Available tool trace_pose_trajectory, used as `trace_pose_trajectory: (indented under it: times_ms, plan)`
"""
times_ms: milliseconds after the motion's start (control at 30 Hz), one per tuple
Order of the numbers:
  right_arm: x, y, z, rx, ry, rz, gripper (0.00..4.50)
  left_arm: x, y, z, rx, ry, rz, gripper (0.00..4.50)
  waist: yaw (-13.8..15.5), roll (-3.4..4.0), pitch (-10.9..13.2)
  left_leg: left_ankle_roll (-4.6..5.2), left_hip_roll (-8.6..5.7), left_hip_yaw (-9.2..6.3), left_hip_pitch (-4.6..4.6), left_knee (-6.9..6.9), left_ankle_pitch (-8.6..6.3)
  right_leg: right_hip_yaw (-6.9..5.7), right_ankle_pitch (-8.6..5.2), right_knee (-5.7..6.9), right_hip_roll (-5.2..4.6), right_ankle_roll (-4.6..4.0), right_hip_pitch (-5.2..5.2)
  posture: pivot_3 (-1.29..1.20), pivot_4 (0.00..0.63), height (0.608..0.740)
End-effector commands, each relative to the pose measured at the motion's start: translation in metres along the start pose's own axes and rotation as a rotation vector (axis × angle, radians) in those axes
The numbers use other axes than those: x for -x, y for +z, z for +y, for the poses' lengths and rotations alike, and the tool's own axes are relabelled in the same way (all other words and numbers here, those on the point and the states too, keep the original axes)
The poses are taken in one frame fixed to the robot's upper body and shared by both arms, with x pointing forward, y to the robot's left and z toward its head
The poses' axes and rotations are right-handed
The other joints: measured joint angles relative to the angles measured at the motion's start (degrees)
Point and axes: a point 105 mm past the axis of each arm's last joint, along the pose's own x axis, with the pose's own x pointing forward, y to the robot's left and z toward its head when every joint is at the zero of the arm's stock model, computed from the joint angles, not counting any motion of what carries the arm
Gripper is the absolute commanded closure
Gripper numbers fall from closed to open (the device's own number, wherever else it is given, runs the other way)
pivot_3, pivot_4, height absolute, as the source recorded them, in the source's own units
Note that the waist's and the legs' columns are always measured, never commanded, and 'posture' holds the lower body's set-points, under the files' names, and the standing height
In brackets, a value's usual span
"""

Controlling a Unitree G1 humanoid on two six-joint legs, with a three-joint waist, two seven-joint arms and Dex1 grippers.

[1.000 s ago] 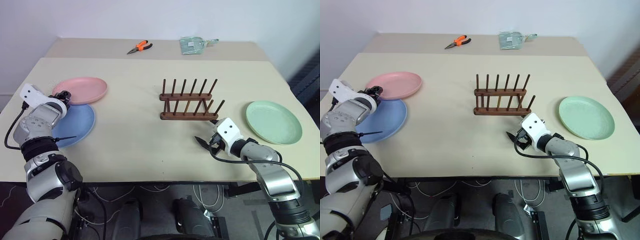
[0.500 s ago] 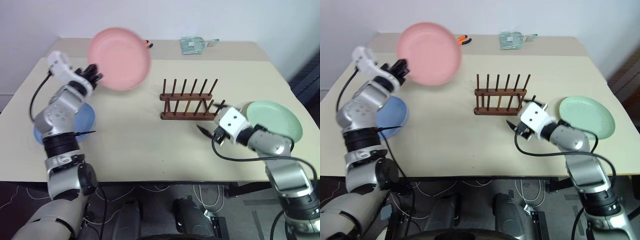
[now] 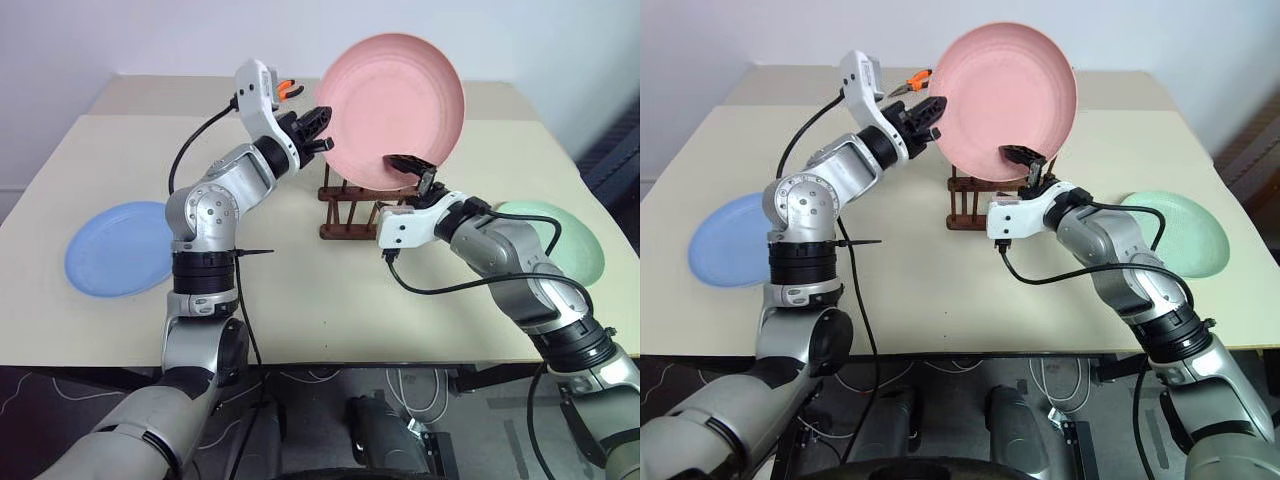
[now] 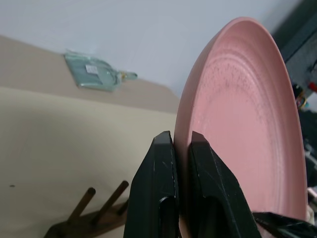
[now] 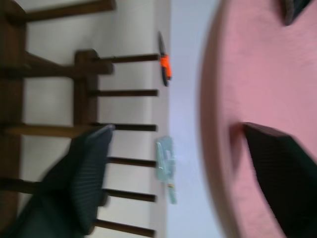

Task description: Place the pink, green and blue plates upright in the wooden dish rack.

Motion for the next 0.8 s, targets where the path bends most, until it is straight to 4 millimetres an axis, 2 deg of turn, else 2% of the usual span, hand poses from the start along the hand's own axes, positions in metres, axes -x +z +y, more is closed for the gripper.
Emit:
trace_pose_trajectory:
  times_ms: [33,133,167,300,333,400,467,533,633,700,800]
  plan:
    - [0.005,-0.009,-0.019,0.056,-0.083,0.035,2.40,0.002,0.007,-0.017,0.014,-0.069,-0.024,4.50,0.1,0.00,0.0,0.00,0.00,0.00,0.00,0.00,0.00,0.00,0.00,0.00,0.00,0.00,0.00,0.00,0.150,0.732]
    - [0.005,-0.009,-0.024,0.095,-0.128,0.043,3.90,0.001,0.006,-0.026,0.133,-0.120,-0.049,3.40,0.1,0.00,0.0,0.00,0.00,0.00,0.00,0.01,0.00,0.00,0.00,-0.01,-0.01,0.00,0.01,0.00,0.150,0.732]
    - [0.005,-0.009,-0.025,0.096,-0.134,0.044,4.44,0.000,0.006,-0.026,0.155,-0.113,-0.053,2.83,0.2,0.00,0.0,0.00,0.00,0.00,0.00,0.02,0.00,0.00,0.00,-0.01,-0.01,0.00,0.01,0.00,0.150,0.732]
    - [0.007,-0.012,-0.022,0.104,-0.128,0.060,4.50,-0.003,0.018,-0.027,0.177,-0.087,-0.128,0.79,0.4,-0.01,0.0,0.00,-0.05,0.00,-0.02,0.04,0.00,0.00,-0.01,-0.07,-0.05,-0.01,0.06,0.00,0.150,0.732]
    - [0.008,-0.013,-0.024,0.094,-0.138,0.064,4.50,-0.002,0.026,-0.024,0.158,-0.076,-0.169,0.79,0.4,-0.02,0.0,0.00,-0.06,0.00,-0.03,0.04,0.00,0.01,-0.01,-0.08,-0.05,-0.01,0.06,0.00,0.150,0.732]
    - [0.014,-0.017,-0.031,0.023,-0.185,0.080,4.50,0.002,0.048,-0.007,0.101,0.010,-0.281,0.79,0.3,-0.02,0.0,-0.01,-0.05,0.00,-0.02,0.03,0.00,0.01,-0.01,-0.06,-0.04,-0.01,0.05,0.00,0.150,0.732]
    - [0.022,-0.023,-0.043,-0.139,-0.269,0.089,4.50,0.010,0.065,0.011,-0.145,0.111,-0.354,0.79,-0.2,0.00,0.0,-0.01,-0.04,0.00,0.00,0.00,0.01,0.01,0.00,-0.05,-0.01,-0.03,0.03,0.00,0.150,0.732]
    - [0.030,-0.024,-0.053,-0.350,-0.346,0.062,4.50,0.016,0.071,0.019,-0.452,0.139,-0.367,0.79,-0.3,0.05,0.0,-0.01,-0.04,0.02,0.09,-0.07,0.01,0.09,0.00,-0.01,0.02,-0.03,0.03,0.00,0.150,0.732]
    - [0.043,-0.017,-0.065,-0.794,-0.433,-0.069,4.50,0.021,0.052,0.019,-0.727,0.009,-0.296,0.79,0.0,0.07,0.0,-0.02,-0.02,0.01,0.10,-0.14,0.01,0.06,0.00,-0.01,0.04,-0.03,0.04,0.00,0.150,0.732]
    - [0.050,-0.012,-0.069,-1.130,-0.452,-0.166,4.50,0.025,0.031,0.017,-0.740,-0.120,-0.224,0.79,0.4,0.08,0.0,-0.02,-0.01,0.00,0.08,-0.13,0.01,0.03,0.01,-0.02,0.00,-0.02,0.08,0.00,0.150,0.732]
    - [0.057,-0.008,-0.069,-1.439,-0.468,-0.251,4.50,0.036,-0.006,0.007,-0.763,-0.322,-0.097,0.79,0.5,0.09,0.0,-0.02,-0.01,-0.03,-0.05,0.00,0.01,-0.06,0.01,-0.04,-0.09,-0.05,0.12,0.00,0.150,0.732]
